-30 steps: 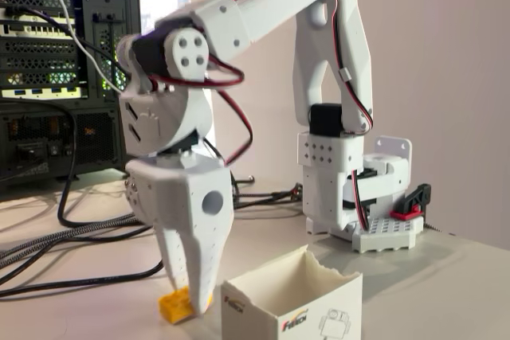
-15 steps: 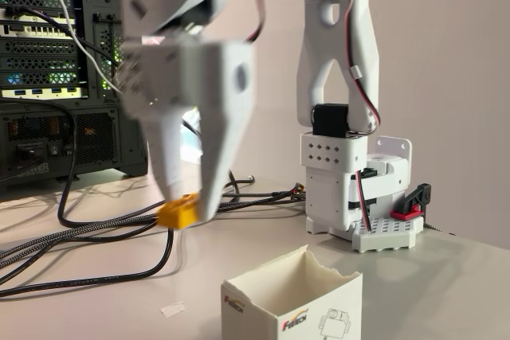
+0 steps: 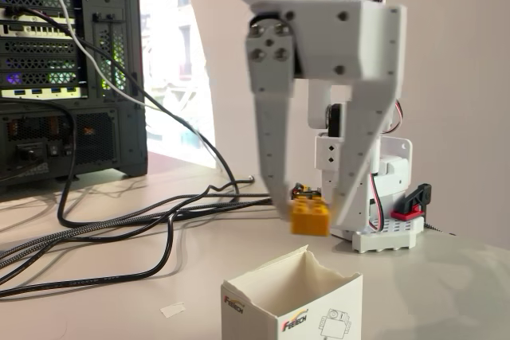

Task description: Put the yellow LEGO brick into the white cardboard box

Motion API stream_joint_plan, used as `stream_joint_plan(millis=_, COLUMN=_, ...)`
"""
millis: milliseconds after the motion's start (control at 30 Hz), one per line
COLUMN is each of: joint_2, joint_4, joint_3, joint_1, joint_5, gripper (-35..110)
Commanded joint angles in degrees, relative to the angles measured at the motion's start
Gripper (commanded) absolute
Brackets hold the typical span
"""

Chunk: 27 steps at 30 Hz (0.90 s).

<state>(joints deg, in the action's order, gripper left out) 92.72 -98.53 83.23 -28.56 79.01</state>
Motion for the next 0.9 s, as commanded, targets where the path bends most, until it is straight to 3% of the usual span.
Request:
stream_joint_plan(millis=0, joint_2=8.7, joint_4=0.5, joint_3=-0.3, joint_1=-0.6, joint_5=0.4, gripper=-9)
stream_joint_plan(millis=100, joint_2=8.7, joint_4=0.5, joint_3=0.0, joint_1=0.3, joint_5=-0.4, gripper=-4)
stream_joint_plan(millis=333, joint_2=8.5, joint_4=-0.4, joint_3=0.8, joint_1=1.8, joint_5=-1.3, gripper=30)
stream_joint_plan(millis=400, joint_2=8.4, joint_4=-0.6, joint_3=0.6, joint_1=2.1, joint_5=-1.4, gripper=31)
stream_joint_plan(millis=467, joint_2=8.5, joint_4=-0.8, joint_3=0.3, joint_1=2.3, joint_5=-1.7, gripper=27)
stream_joint_plan(millis=600, joint_2=10.8, joint_4=0.1, joint_3=0.2, joint_1=3.1, joint_5=-5.5, gripper=-9)
stream_joint_plan(millis=733, joint_2=17.9, joint_4=1.8, joint_3=5.1, joint_1=4.1, joint_5=-20.0, gripper=-9)
stream_joint_plan(millis=867, joint_2=24.3, joint_4=1.0, joint_3=13.1, joint_1=9.6, joint_5=-52.7, gripper=0)
